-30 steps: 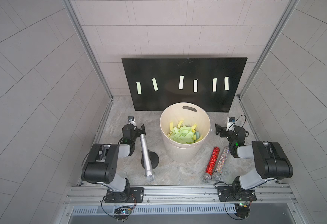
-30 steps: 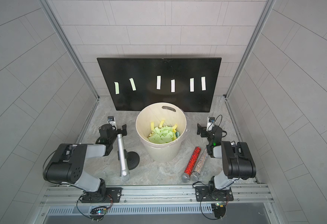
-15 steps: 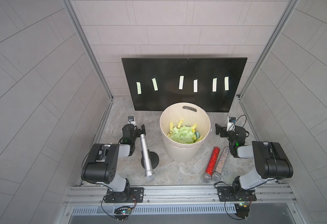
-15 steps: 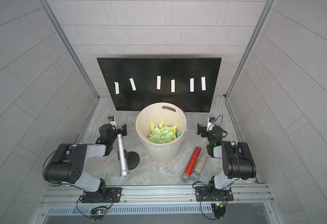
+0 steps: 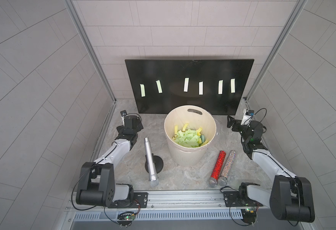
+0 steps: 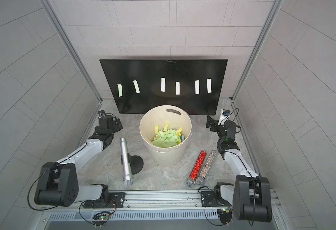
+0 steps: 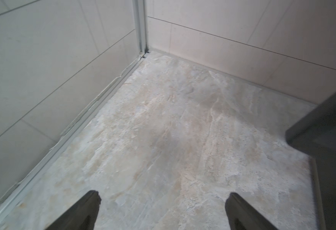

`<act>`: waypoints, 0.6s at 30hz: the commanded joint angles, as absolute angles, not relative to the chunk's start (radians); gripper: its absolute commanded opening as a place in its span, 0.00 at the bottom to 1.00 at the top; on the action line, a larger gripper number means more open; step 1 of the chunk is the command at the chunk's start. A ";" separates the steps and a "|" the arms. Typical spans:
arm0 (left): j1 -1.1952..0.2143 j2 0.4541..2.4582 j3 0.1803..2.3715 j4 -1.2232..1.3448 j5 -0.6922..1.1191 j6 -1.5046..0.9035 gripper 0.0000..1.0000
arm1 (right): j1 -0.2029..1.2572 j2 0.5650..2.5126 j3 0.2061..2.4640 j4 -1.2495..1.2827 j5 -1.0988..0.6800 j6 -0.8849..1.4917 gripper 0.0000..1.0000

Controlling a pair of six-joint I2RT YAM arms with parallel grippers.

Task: Remove the sticky note from the monitor
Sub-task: Tear off the sticky note from the monitor.

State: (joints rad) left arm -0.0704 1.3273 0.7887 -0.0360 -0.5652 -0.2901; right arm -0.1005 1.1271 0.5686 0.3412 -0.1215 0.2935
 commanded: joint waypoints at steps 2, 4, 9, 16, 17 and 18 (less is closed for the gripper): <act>-0.072 1.251 0.950 -0.430 -0.618 -0.522 1.00 | -0.103 1.037 0.595 0.064 -0.046 0.623 1.00; -0.069 1.226 1.000 -0.521 -0.559 -0.539 1.00 | -0.109 0.984 0.604 -0.027 -0.041 0.725 1.00; -0.069 1.097 1.048 -0.671 -0.383 -0.572 1.00 | -0.141 0.794 0.551 -0.056 -0.175 0.834 1.00; -0.075 0.862 1.061 -0.711 -0.173 -0.536 1.00 | -0.125 0.701 0.619 -0.166 -0.332 0.852 0.99; -0.076 0.862 1.083 -0.737 -0.149 -0.538 1.00 | -0.122 0.698 0.650 -0.173 -0.348 0.853 0.99; -0.074 0.865 1.102 -0.765 -0.119 -0.545 1.00 | -0.117 0.697 0.671 -0.188 -0.358 0.855 0.98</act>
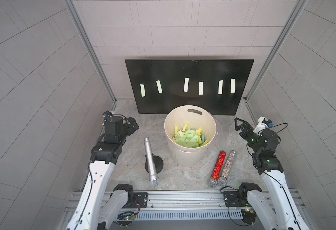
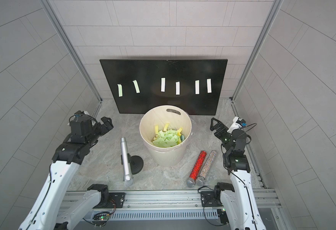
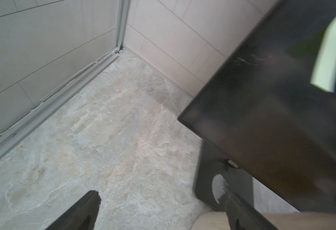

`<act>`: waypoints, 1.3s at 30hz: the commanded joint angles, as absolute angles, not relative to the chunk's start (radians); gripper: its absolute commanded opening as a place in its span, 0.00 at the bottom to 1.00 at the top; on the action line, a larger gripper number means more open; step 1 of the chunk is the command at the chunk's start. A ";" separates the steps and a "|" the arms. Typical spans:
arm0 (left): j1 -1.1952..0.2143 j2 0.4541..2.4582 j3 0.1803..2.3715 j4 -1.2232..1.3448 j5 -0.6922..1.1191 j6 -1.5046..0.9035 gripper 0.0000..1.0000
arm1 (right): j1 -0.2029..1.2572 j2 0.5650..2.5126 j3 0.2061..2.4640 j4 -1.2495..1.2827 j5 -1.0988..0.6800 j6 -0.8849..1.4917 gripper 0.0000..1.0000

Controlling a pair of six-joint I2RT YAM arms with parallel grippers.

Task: Remove the sticky note from the monitor
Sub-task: Tear off the sticky note from the monitor.

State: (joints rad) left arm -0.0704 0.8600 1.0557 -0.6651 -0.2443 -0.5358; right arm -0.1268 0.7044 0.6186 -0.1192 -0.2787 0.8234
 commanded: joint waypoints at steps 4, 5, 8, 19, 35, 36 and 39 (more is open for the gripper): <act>-0.076 0.856 1.141 -0.795 0.016 -0.546 1.00 | -0.096 0.700 0.738 -0.233 -0.389 0.828 0.98; -0.076 0.852 1.145 -0.794 0.044 -0.549 1.00 | -0.093 0.702 0.754 -0.234 -0.404 0.823 0.98; -0.076 0.845 1.160 -0.792 0.113 -0.561 1.00 | -0.084 0.720 0.809 -0.235 -0.444 0.813 0.98; -0.077 0.799 1.135 -0.697 0.424 -0.600 1.00 | -0.078 0.874 1.041 -0.196 -0.544 0.822 0.97; -0.086 0.794 1.159 -0.660 0.539 -0.611 1.00 | -0.107 1.099 1.159 0.002 -0.616 0.980 0.90; -0.086 0.794 1.159 -0.659 0.540 -0.610 1.00 | -0.110 1.112 1.160 0.022 -0.622 0.996 0.89; -0.086 0.787 1.157 -0.660 0.539 -0.608 1.00 | -0.111 1.138 1.163 0.056 -0.629 1.022 0.87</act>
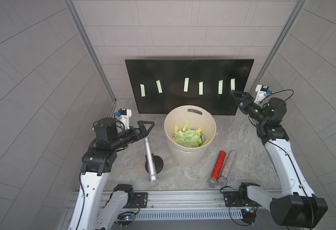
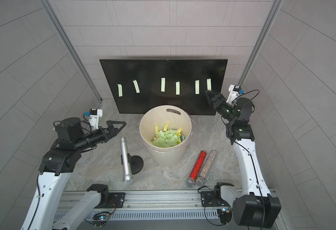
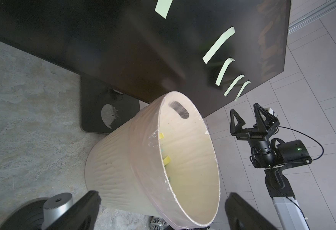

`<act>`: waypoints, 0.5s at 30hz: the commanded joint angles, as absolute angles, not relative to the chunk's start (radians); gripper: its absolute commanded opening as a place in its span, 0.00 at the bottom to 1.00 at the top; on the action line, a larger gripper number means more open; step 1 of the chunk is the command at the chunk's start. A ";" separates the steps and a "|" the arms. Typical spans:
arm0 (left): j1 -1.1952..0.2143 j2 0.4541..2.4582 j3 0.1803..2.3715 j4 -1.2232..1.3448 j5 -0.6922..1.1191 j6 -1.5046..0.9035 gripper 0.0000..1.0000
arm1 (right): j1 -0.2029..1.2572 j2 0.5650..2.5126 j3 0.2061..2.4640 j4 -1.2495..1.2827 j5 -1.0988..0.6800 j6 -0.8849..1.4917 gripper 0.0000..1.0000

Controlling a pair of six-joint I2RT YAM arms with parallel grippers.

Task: Remove the sticky note from the monitor
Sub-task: Tear off the sticky note from the monitor.

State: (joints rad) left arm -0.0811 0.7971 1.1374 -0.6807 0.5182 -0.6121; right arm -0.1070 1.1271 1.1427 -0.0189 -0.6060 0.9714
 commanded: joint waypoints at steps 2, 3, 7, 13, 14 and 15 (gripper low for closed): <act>-0.087 0.787 1.157 -0.657 0.538 -0.608 1.00 | -0.112 1.154 1.171 0.065 -0.629 1.028 0.86; -0.087 0.787 1.157 -0.656 0.537 -0.609 1.00 | -0.112 1.163 1.177 0.069 -0.631 1.031 0.85; -0.086 0.788 1.158 -0.651 0.543 -0.613 1.00 | -0.112 1.193 1.197 0.085 -0.635 1.045 0.82; -0.087 0.791 1.164 -0.645 0.549 -0.619 1.00 | -0.113 1.225 1.211 0.119 -0.629 1.071 0.78; -0.087 0.790 1.164 -0.645 0.549 -0.618 1.00 | -0.112 1.230 1.213 0.123 -0.627 1.072 0.77; -0.087 0.790 1.164 -0.644 0.549 -0.618 1.00 | -0.111 1.234 1.216 0.124 -0.627 1.075 0.77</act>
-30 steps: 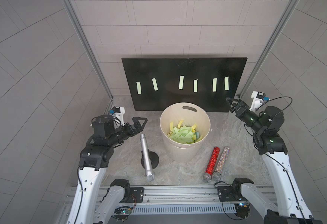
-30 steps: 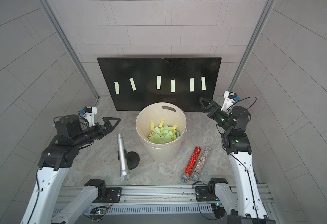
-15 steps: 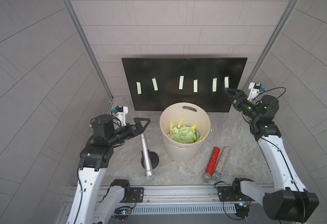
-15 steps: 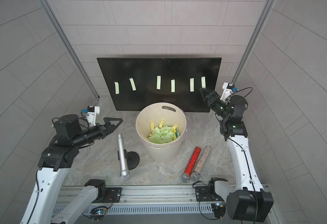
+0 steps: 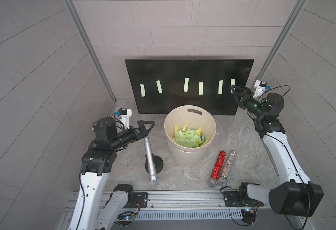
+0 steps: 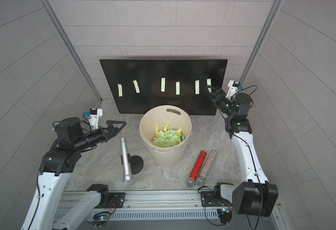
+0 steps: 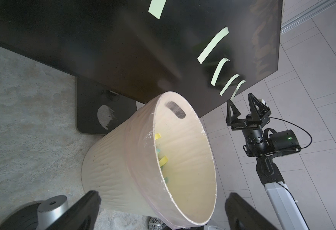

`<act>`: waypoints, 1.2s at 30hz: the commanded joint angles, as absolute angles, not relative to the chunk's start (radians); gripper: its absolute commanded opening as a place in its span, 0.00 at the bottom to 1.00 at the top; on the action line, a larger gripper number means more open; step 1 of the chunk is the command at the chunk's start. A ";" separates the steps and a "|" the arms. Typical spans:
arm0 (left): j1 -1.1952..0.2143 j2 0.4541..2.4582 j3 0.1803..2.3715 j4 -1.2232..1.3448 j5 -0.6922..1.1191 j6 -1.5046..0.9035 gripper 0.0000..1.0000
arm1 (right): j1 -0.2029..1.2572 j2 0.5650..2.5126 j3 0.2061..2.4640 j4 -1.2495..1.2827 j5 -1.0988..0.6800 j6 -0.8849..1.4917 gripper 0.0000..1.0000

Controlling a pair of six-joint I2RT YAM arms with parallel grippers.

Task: Remove the sticky note from the monitor
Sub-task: Tear off the sticky note from the monitor.

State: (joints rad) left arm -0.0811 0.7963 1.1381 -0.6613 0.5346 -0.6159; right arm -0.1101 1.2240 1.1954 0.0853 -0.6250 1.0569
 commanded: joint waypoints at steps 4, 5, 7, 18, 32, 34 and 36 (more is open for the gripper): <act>-0.087 0.787 1.163 -0.643 0.549 -0.620 1.00 | -0.111 1.251 1.224 0.126 -0.622 1.079 0.74; -0.086 0.787 1.163 -0.643 0.548 -0.620 1.00 | -0.112 1.253 1.224 0.129 -0.620 1.082 0.73; -0.087 0.785 1.163 -0.643 0.549 -0.622 1.00 | -0.112 1.260 1.225 0.135 -0.619 1.085 0.70; -0.086 0.783 1.161 -0.641 0.552 -0.626 1.00 | -0.112 1.270 1.232 0.143 -0.609 1.090 0.39; -0.087 0.783 1.167 -0.644 0.561 -0.631 1.00 | -0.113 1.240 1.219 0.124 -0.598 1.086 0.00; -0.087 0.782 1.165 -0.643 0.561 -0.630 1.00 | -0.111 1.230 1.215 0.121 -0.598 1.086 0.00; -0.087 0.784 1.164 -0.644 0.560 -0.631 1.00 | -0.112 1.219 1.206 0.120 -0.600 1.088 0.00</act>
